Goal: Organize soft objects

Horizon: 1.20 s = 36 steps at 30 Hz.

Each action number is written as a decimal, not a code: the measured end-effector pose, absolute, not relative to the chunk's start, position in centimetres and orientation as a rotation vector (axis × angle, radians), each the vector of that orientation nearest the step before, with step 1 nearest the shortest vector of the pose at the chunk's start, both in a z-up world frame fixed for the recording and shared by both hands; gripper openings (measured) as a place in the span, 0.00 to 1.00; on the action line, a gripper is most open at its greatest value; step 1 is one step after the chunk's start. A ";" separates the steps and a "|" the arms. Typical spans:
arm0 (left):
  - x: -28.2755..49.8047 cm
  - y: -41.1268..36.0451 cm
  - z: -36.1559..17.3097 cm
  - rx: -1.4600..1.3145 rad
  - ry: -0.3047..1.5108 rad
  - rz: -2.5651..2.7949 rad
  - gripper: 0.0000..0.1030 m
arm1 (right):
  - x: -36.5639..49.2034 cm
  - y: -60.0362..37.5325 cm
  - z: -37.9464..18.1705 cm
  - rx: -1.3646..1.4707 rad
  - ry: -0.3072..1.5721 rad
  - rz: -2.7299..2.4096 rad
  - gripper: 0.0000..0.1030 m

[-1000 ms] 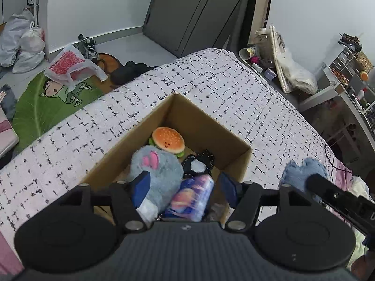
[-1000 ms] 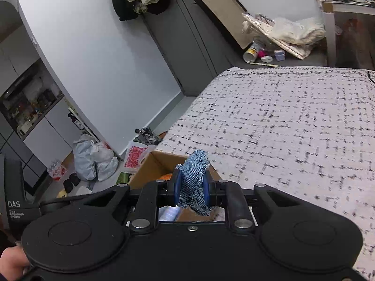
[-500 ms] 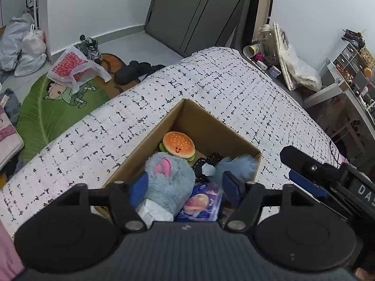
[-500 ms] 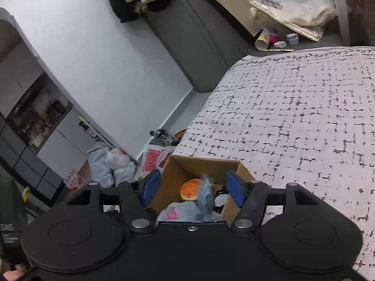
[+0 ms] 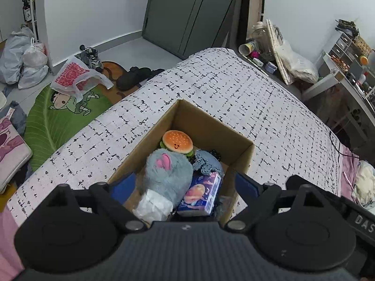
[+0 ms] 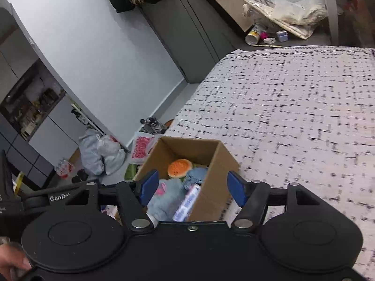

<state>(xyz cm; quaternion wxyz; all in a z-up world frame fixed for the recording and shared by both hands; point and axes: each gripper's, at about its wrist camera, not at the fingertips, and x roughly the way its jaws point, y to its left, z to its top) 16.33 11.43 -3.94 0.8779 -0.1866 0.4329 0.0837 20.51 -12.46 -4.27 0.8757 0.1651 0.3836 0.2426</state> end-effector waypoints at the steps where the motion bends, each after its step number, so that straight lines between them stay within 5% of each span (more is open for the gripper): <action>1: 16.2 11.3 -3.8 -0.383 0.904 0.171 0.90 | 20.3 -12.9 -4.0 0.338 0.798 0.500 0.66; 6: 15.3 10.0 -2.9 -0.340 0.909 0.157 0.94 | 19.0 -14.8 -2.6 0.310 0.780 0.469 0.82; 15: 12.3 7.6 -0.5 -0.261 0.878 0.110 0.96 | 16.0 -19.2 -0.8 0.246 0.729 0.399 0.96; 36: 5.9 3.5 3.3 -0.206 0.813 0.072 0.99 | 8.5 -26.3 2.0 0.311 0.694 0.434 1.00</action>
